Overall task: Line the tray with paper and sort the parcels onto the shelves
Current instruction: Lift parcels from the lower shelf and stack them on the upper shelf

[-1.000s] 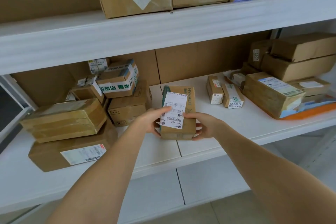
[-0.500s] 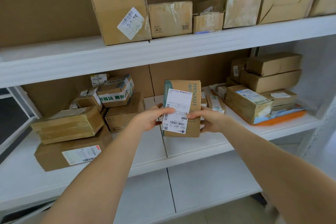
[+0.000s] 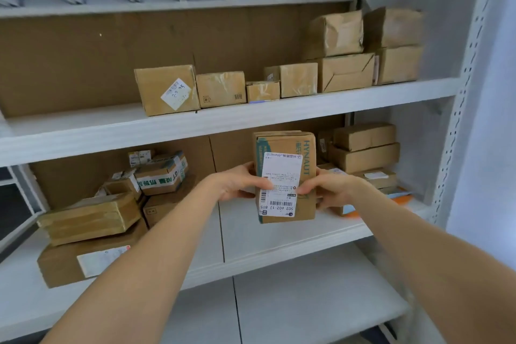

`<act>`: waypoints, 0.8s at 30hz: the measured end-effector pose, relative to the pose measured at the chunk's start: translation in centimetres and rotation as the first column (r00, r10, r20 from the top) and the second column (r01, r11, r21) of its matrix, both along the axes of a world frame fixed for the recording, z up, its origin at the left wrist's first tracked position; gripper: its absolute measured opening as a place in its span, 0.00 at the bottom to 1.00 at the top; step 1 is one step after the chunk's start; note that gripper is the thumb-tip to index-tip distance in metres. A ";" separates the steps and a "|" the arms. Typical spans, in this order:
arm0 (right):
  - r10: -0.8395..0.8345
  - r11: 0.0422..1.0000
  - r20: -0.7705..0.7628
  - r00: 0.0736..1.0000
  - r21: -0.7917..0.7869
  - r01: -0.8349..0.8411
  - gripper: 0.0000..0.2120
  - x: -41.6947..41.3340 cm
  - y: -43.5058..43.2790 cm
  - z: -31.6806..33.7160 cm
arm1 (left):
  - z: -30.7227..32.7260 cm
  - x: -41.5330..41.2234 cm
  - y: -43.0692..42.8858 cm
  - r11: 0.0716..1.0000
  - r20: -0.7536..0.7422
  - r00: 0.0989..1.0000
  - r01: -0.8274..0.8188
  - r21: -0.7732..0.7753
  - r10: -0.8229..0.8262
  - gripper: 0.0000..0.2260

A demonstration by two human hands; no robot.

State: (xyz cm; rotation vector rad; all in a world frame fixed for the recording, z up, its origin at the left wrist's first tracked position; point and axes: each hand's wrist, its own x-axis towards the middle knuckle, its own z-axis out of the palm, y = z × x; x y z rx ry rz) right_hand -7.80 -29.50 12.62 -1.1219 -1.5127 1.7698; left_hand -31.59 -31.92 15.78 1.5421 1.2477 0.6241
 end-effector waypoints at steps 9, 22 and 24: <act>-0.140 0.969 -0.101 0.985 0.190 0.157 0.40 4.6 -3.1 9.8 | 10.7 4.3 -2.6 0.986 -0.005 1.000 -0.008 0.169 0.009 0.17; -0.405 0.841 -0.301 0.863 0.247 0.481 0.32 1.5 -3.7 24.5 | 23.2 5.9 -1.9 0.924 0.295 0.942 -0.248 0.289 0.161 0.20; -0.408 0.824 -0.344 0.846 0.261 0.503 0.30 0.6 -2.8 25.4 | 24.6 5.9 -1.3 0.904 0.344 0.907 -0.340 0.260 0.242 0.23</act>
